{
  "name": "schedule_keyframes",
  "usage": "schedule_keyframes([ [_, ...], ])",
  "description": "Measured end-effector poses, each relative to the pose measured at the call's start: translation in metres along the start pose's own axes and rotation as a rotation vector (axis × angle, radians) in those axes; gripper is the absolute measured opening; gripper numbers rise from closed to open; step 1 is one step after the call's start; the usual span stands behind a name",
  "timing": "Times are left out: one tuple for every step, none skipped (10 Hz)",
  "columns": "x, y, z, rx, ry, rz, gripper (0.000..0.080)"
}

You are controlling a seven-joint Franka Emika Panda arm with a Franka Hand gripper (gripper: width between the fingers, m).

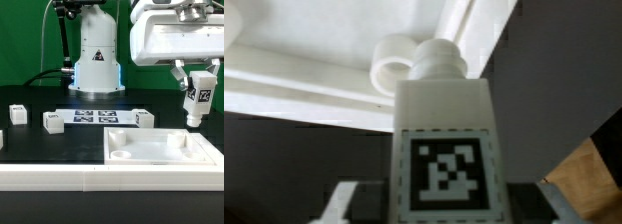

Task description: Assemble one leg

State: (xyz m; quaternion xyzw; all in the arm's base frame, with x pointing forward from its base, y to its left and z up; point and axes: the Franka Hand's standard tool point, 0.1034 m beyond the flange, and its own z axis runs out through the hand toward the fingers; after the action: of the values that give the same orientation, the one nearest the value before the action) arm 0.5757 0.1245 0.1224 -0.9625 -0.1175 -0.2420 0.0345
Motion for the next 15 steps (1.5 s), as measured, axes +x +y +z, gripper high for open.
schedule_keyframes([
  [0.006, 0.007, 0.012, -0.003, 0.001, 0.005, 0.0292],
  [0.012, 0.010, 0.018, -0.004, 0.006, 0.008, 0.0292],
  [0.015, 0.012, 0.024, -0.004, 0.008, 0.008, 0.0292],
  [0.015, 0.013, 0.030, -0.004, 0.005, 0.010, 0.0292],
  [0.013, 0.015, 0.037, -0.006, 0.004, 0.013, 0.0292],
  [0.010, 0.016, 0.041, -0.007, 0.012, 0.015, 0.0292],
  [0.011, 0.016, 0.042, -0.009, 0.026, 0.015, 0.0292],
  [0.012, 0.018, 0.044, -0.011, 0.032, 0.013, 0.0292],
  [0.009, 0.018, 0.047, -0.011, 0.026, 0.010, 0.0292],
  [0.005, 0.018, 0.050, -0.010, 0.021, 0.010, 0.0292],
  [0.005, 0.017, 0.052, -0.010, 0.034, 0.009, 0.0292],
  [0.005, 0.016, 0.053, -0.012, 0.054, 0.008, 0.0292],
  [0.005, 0.015, 0.053, -0.015, 0.080, 0.006, 0.0292],
  [0.004, 0.015, 0.052, -0.018, 0.105, 0.005, 0.0292],
  [0.005, 0.015, 0.052, -0.018, 0.100, 0.005, 0.0292],
])
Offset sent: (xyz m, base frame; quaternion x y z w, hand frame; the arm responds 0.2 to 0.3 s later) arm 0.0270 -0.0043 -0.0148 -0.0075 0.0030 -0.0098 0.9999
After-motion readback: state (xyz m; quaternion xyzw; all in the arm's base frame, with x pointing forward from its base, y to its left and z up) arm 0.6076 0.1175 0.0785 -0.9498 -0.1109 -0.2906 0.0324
